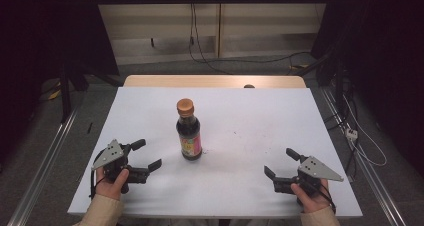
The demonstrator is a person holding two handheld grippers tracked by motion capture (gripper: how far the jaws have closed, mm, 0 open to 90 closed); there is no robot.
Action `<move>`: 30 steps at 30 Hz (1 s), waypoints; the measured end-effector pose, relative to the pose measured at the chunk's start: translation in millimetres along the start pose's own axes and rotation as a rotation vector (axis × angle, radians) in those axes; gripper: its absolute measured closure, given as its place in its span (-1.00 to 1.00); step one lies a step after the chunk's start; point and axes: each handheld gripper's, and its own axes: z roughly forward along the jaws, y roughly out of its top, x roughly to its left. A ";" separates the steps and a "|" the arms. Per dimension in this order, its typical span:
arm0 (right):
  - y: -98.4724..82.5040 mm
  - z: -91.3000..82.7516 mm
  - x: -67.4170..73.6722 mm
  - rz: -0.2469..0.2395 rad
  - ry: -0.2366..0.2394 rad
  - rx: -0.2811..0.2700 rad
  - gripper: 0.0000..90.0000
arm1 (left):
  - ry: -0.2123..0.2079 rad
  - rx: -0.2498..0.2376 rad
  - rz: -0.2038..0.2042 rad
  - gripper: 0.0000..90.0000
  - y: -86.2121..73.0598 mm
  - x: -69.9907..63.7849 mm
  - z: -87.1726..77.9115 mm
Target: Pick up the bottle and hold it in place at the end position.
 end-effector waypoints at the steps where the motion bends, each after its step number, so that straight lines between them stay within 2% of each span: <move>1: 0.1 0.1 -0.1 0.001 0.000 0.000 -0.93 | 0.000 0.001 -0.001 -0.90 0.0 -0.1 0.2; 5: 0.4 0.1 0.2 -0.002 0.004 -0.005 -0.93 | -0.010 -0.012 -0.004 -0.90 0.9 -0.5 1.0; 10: 0.0 0.9 0.6 -0.001 0.006 0.004 -0.93 | -0.029 -0.054 -0.027 -0.93 4.8 -3.4 5.2; 12: -0.2 1.4 0.4 0.000 0.007 0.004 -0.93 | -0.030 -0.051 -0.016 -0.93 6.8 -4.6 7.0; 14: -0.1 1.8 0.2 -0.001 0.005 0.004 -0.93 | -0.038 -0.056 -0.023 -0.93 8.2 -5.9 9.5; 16: -0.2 1.8 0.2 -0.002 0.004 0.005 -0.93 | -0.043 -0.052 -0.023 -0.93 9.0 -6.3 11.0; 18: -0.5 1.7 0.0 -0.002 0.006 0.006 -0.93 | -0.050 -0.025 -0.046 -0.93 11.2 -8.6 16.5; 23: -0.3 1.1 -0.1 0.005 0.010 0.001 -0.93 | -0.047 -0.016 -0.030 -0.92 18.8 -14.8 27.8; 25: -0.1 1.5 0.0 0.004 0.011 0.000 -0.93 | -0.030 -0.015 -0.029 -0.92 21.0 -16.2 33.1; 30: 0.6 1.7 0.2 0.002 0.010 -0.008 -0.93 | -0.040 -0.009 -0.030 -0.87 25.5 -17.8 42.9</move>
